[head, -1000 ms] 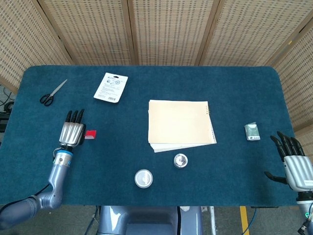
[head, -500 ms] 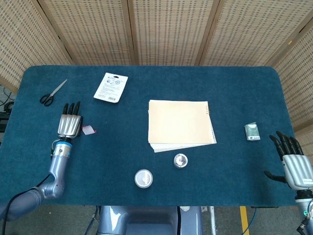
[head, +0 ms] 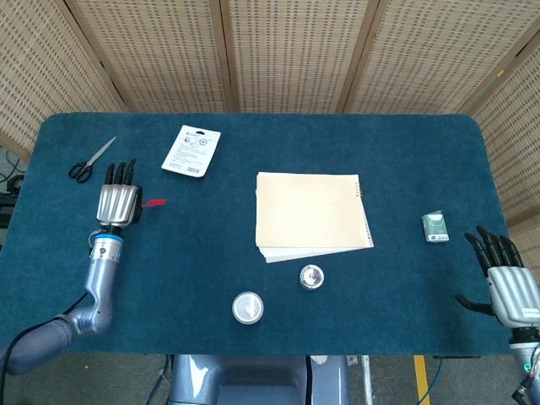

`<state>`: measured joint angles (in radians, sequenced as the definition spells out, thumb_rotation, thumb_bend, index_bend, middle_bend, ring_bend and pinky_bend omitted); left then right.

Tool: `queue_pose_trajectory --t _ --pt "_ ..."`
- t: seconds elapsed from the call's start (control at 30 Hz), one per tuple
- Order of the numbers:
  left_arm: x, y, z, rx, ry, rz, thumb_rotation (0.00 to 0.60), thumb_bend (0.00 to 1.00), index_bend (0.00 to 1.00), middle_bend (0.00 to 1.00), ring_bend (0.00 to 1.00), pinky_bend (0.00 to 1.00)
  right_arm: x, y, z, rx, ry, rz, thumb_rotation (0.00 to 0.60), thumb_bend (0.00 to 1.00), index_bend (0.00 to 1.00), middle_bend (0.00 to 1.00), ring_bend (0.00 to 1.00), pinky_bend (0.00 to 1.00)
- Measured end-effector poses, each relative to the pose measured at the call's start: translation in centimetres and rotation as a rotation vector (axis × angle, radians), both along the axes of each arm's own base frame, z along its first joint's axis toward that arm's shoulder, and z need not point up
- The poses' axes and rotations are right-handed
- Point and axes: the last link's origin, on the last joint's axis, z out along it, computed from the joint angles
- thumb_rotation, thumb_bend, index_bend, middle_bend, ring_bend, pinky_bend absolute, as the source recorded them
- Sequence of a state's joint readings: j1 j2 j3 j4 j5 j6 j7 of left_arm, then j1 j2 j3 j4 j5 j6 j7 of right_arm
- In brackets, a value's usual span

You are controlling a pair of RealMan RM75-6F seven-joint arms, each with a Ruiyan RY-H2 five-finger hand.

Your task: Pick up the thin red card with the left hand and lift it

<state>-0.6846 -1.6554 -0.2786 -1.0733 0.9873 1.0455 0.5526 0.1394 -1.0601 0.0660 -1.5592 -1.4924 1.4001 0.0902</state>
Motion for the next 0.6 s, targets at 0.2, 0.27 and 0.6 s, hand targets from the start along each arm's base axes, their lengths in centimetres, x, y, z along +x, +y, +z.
queue_pose_trajectory --t 0.2,0.27,0.6 --pt "1.1 -0.8 0.4 -0.001 -0.037 -0.028 0.600 0.40 0.58 0.00 0.00 0.00 0.0 0.0 0.0 0.001 0.001 0.001 0.600 0.05 0.00 0.00 0.00 0.00" --pt "1.5 -1.2 0.5 -0.006 -0.052 -0.037 0.600 0.39 0.56 0.00 0.00 0.00 0.1 0.0 0.0 0.002 0.001 0.002 0.600 0.05 0.00 0.00 0.00 0.00" --pt "2.2 -4.5 0.8 -0.048 -0.075 -0.059 0.600 0.32 0.46 0.00 0.00 0.00 0.1 0.1 0.0 0.000 0.001 0.006 0.600 0.05 0.00 0.00 0.00 0.00"
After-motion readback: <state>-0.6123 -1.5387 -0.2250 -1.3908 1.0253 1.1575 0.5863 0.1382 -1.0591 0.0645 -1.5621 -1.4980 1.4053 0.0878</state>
